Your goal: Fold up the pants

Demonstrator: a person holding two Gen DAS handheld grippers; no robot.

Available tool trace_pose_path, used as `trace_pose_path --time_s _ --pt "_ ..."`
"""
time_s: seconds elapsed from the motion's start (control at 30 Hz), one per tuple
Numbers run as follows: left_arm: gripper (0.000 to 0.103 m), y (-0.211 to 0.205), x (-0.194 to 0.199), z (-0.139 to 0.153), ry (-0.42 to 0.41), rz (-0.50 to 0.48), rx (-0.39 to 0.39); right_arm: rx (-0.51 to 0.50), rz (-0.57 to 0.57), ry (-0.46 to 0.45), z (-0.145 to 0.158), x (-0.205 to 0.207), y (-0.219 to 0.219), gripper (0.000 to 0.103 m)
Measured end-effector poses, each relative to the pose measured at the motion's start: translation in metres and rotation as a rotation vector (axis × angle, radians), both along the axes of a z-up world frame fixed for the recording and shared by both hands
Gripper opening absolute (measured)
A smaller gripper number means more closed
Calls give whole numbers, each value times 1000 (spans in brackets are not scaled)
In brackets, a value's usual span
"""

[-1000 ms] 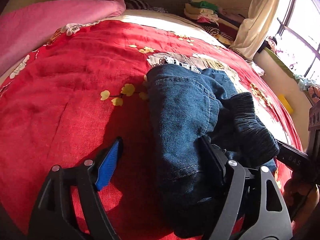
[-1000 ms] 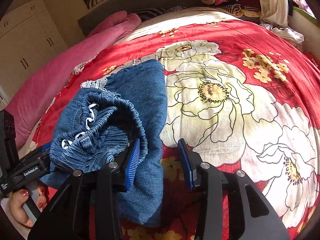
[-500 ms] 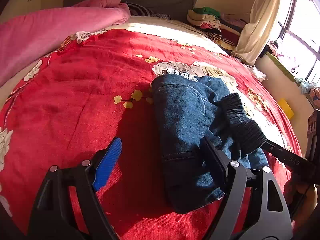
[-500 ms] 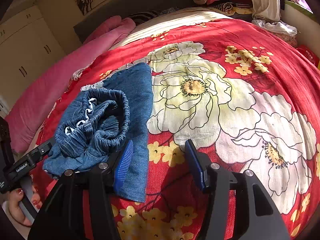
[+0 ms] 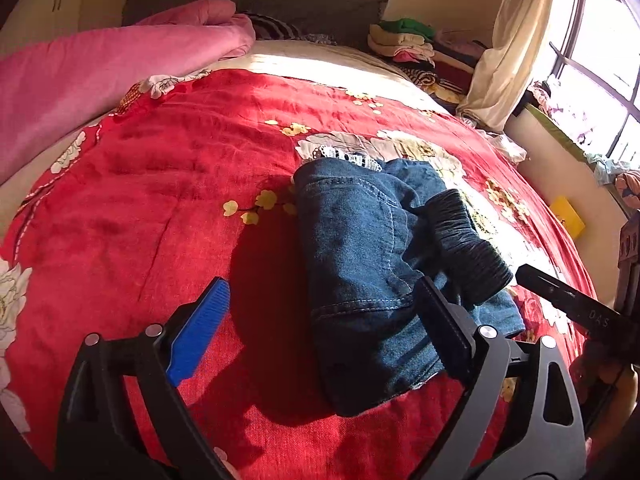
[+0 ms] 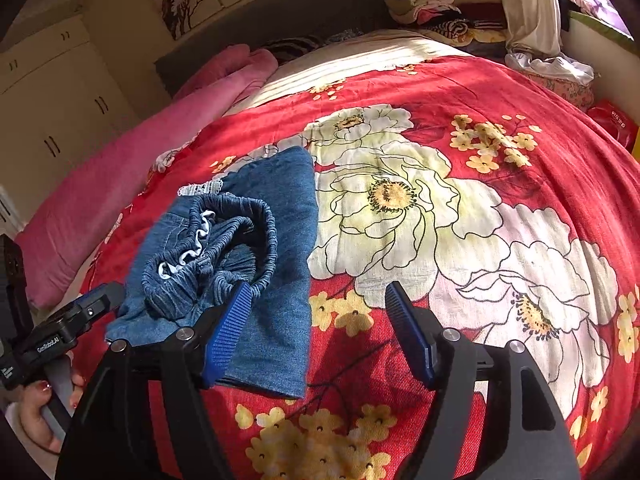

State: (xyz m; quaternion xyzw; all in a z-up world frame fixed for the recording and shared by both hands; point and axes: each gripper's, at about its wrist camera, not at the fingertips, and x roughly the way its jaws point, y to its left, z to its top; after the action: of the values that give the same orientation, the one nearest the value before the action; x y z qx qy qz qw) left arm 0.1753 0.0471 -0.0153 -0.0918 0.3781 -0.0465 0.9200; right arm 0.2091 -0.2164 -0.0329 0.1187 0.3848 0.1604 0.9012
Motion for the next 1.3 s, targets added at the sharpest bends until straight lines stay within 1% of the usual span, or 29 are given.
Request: trace_pose_path --time_s 0.1,0.23,0.3,0.4,0.53,0.8,0.87,0.93,1.07,1.3 --pt "93 -1 -5 5 -14 4 4 -5 1 -29 10 -7 -1 79" --pt "93 -3 -13 11 -22 3 2 -10 11 -65 23 -17 -2 85" --pt "93 -4 -17 13 -27 2 6 -14 19 -76 29 -23 -1 90" --pt "93 -8 -26 17 -36 -2 12 -28 30 -99 36 -33 2 93" --pt "93 -12 -41 19 -41 -5 12 -42 37 -128 43 -48 4 94" --pt "93 -21 -69 22 -53 -13 27 -46 38 -157 49 -77 4 97" --pt "93 -21 -75 24 -58 -14 44 -31 43 -156 50 -85 3 97" --pt "93 -22 -81 25 -59 -10 56 -41 48 -162 52 -93 4 98" --pt "93 -21 -96 21 -47 -7 48 -72 44 -165 49 -105 6 98" --pt "93 -19 -119 6 -26 27 31 -57 36 -137 36 -124 3 98"
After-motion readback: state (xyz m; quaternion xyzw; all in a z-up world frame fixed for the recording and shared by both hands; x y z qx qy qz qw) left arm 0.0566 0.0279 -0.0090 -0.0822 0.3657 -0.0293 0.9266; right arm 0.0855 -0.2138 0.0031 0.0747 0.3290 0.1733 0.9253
